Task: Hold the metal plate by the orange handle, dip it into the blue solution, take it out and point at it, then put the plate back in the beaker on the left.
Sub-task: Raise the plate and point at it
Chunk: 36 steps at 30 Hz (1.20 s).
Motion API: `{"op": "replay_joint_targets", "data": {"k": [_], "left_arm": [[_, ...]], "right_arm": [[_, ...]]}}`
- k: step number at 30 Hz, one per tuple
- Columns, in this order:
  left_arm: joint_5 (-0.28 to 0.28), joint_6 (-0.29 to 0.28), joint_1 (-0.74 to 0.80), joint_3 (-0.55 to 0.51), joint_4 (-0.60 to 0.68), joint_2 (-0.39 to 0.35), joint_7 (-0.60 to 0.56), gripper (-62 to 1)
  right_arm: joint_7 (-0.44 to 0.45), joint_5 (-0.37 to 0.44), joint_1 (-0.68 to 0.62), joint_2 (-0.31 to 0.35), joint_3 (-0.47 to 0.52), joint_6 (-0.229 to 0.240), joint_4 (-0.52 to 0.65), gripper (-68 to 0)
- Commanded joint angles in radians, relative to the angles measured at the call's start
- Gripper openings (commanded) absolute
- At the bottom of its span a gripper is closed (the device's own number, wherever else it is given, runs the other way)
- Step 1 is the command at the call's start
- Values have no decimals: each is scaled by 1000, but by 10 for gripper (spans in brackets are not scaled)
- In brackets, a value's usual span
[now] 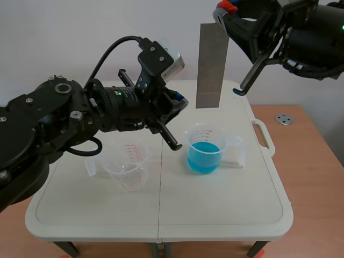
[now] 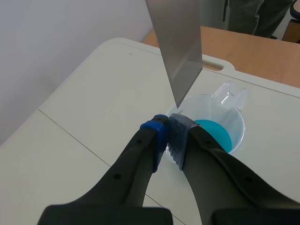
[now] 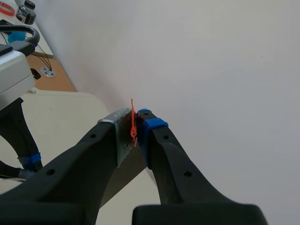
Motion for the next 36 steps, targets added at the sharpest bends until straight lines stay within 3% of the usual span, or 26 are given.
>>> {"op": "replay_joint_targets", "data": {"k": [1,11,19,29,36], "left_arm": [[-6,3,-6,-6,23,2,-7,-594],[-7,11,-3,-9,24,-4,3,-594],[-56,40,43,-60,53,-88,-21,-594],[-83,39,308,-244,286,-283,-75,-594],[-83,39,555,-407,411,-362,-147,-594]], "right_arm": [[14,19,11,13,8,6,26,-662],[14,19,11,10,8,6,26,-662],[14,19,11,10,8,6,26,-662],[14,19,11,11,8,6,26,-662],[14,19,12,11,8,6,26,-662]]}}
